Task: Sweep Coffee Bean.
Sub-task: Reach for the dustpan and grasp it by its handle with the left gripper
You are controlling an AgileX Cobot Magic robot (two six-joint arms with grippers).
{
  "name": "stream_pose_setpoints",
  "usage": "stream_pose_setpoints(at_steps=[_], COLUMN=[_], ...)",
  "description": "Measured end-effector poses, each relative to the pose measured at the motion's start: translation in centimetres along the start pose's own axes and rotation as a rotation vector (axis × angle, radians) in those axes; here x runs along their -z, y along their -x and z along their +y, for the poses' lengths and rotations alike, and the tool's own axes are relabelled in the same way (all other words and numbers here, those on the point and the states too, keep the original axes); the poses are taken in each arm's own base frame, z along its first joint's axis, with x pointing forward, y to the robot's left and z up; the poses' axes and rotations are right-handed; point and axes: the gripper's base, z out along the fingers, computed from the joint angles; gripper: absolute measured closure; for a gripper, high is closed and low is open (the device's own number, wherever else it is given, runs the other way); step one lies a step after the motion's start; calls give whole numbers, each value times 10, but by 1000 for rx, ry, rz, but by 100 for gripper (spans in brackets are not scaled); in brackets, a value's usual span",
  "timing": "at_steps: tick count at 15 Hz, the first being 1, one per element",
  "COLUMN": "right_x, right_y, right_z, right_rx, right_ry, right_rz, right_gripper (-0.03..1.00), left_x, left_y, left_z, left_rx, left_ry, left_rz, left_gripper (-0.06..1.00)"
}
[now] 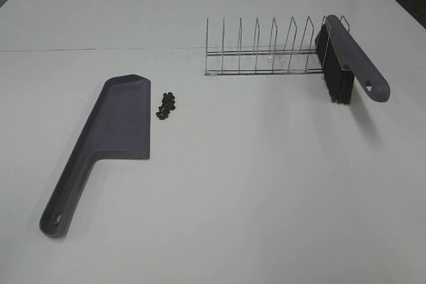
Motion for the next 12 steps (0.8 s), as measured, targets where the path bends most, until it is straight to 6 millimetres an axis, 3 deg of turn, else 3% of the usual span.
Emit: stream_pose_setpoints(at_steps=[12], right_x=[0], right_y=[0], right_z=[0], right_rx=[0], right_ry=[0], right_rz=[0], right_gripper=[16], left_x=[0], left_y=[0], left_z=[0], left_rx=[0], left_ry=[0], left_rz=[0], left_gripper=[31])
